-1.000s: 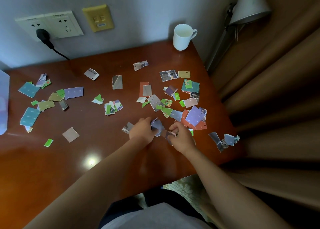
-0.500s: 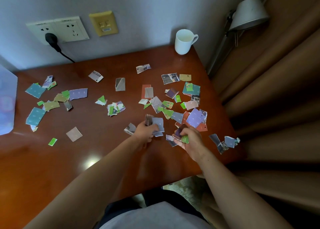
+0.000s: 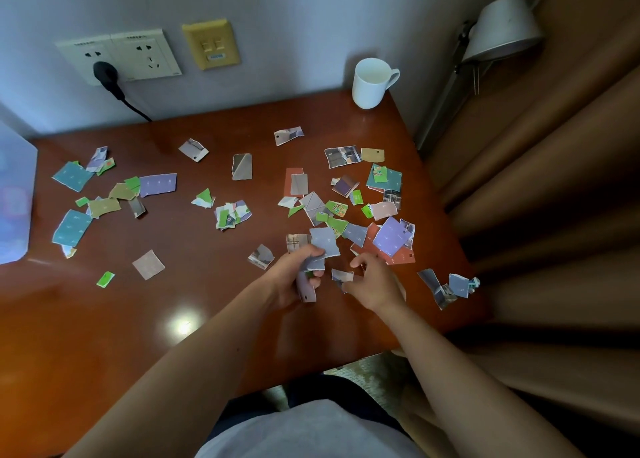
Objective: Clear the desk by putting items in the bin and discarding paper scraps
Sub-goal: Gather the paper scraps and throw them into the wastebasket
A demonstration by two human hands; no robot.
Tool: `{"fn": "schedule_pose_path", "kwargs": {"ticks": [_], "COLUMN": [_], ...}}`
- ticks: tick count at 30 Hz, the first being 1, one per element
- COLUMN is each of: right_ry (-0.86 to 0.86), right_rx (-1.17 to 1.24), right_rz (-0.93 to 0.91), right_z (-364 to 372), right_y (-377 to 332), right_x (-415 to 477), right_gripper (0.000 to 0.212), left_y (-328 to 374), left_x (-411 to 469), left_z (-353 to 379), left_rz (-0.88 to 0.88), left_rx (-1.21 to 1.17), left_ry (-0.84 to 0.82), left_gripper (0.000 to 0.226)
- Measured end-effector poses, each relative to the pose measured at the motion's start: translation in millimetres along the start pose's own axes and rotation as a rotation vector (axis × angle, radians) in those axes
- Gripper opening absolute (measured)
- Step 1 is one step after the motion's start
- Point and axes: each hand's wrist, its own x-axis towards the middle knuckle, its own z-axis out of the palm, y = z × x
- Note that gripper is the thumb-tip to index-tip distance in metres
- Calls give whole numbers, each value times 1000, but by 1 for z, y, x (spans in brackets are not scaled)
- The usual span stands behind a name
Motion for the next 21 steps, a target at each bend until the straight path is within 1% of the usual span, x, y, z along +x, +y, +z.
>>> {"fn": "schedule_pose_path", "kwargs": {"ticks": [2,6,8,11,14,18,21], "right_ry": [30,86,86,73,74,74,46], "right_rx": [-59,-131,-171,-232,-228,-249,-222], "right_rz": [-31,-51,-44,-37,-40,-81,-58], "right_z": [4,8,7,6,6,4,2], "right_y": [2,1,0,-2,-3,-6,-7], "right_x": [-2,-4,-4,-1,0,-2,-2], "right_gripper": [43,36,35,41,46,30,28], "left_y": [-1,-4,-4,-5,-6,-7,-8], "left_x": [0,4,4,7,8,8,8], "left_z": [1,0,1,1,0,-3,-5], "left_rz": [18,44,53,49,41,42,40], "left_rx": [28,70,81,123,150,148,144], "left_ry": [11,61,93,125,144,153,156], "left_gripper": [14,29,32,34,37,37,36]}}
